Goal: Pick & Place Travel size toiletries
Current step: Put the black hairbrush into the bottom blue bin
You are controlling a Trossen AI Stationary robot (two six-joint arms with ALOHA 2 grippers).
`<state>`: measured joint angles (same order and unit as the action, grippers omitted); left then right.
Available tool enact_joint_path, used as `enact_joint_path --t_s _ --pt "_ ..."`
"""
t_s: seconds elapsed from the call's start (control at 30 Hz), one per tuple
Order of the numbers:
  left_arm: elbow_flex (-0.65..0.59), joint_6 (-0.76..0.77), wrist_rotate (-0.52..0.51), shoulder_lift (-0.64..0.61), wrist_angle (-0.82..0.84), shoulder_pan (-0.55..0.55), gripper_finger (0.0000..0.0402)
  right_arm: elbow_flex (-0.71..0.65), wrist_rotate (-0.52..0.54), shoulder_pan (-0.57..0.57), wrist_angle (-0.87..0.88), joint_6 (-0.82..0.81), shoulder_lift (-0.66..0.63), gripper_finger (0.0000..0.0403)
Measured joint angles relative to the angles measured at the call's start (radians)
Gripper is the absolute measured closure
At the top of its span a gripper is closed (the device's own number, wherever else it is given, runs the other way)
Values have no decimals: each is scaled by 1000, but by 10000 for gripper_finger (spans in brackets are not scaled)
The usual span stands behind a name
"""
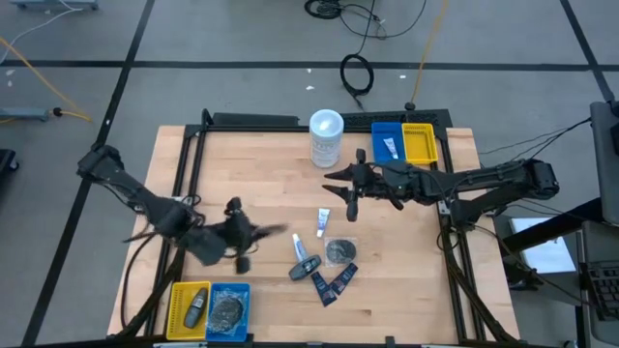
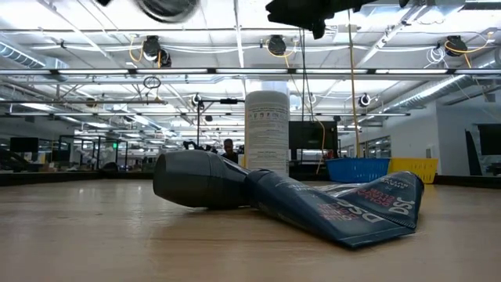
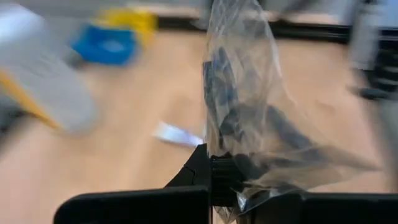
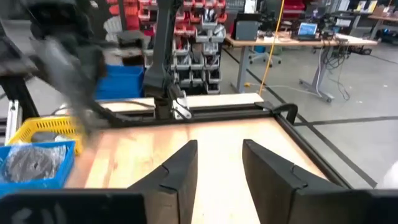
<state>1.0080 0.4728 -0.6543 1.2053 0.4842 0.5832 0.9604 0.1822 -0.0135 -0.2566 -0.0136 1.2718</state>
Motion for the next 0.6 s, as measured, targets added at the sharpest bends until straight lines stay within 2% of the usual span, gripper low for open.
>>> enact_joint_path --t_s 0.17,0.3,0.4,0.6 --pt "0 211 226 -6 139 83 390 0 0 0 10 0 0 282" --pt "0 327 419 29 170 154 390 0 0 0 20 0 0 284" --pt "0 446 472 58 170 200 390 0 0 0 24 0 0 282" --pt "0 655 516 118 156 276 390 0 0 0 24 5 0 285"
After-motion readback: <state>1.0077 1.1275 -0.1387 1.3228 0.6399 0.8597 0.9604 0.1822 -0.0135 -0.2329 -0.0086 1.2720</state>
